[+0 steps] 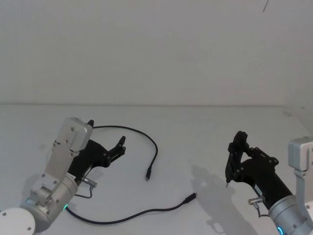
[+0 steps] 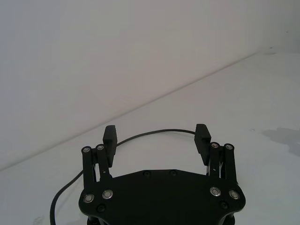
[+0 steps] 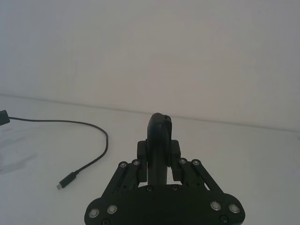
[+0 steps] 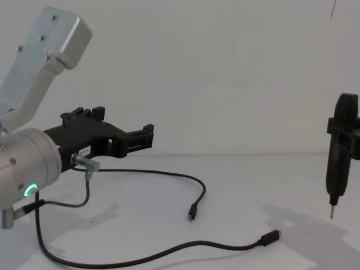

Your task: Pick up the data cable with the one hand.

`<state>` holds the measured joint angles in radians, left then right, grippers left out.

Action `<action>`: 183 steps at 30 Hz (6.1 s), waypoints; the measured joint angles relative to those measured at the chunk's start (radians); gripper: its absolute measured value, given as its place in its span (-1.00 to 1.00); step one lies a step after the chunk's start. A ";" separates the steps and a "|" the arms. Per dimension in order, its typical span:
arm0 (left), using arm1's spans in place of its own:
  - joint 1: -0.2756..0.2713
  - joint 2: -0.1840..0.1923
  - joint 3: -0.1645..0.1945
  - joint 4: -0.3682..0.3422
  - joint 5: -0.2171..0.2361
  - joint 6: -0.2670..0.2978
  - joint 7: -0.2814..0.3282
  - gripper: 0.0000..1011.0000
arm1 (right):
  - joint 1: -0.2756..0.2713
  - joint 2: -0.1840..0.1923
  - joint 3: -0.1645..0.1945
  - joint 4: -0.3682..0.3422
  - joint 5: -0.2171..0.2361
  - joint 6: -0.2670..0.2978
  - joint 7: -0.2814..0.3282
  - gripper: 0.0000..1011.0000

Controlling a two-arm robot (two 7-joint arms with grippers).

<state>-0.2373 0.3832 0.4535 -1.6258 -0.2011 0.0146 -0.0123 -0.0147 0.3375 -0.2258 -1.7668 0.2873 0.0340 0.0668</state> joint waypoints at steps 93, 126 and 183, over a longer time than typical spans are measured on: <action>-0.076 0.188 0.050 -0.125 -0.207 0.287 -0.497 0.98 | 0.000 0.000 0.000 0.000 0.000 0.000 0.000 -0.45; -0.237 0.162 0.189 -0.014 -0.264 0.590 -0.608 0.98 | 0.000 0.000 0.000 0.000 0.000 0.000 0.000 -0.45; -0.276 0.155 0.239 0.022 -0.257 0.624 -0.609 -0.93 | 0.001 -0.004 0.012 -0.016 0.009 0.000 0.007 -0.45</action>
<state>-0.5138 0.5382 0.6929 -1.6034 -0.4584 0.6381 -0.6209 -0.0136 0.3335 -0.2138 -1.7824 0.2959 0.0337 0.0742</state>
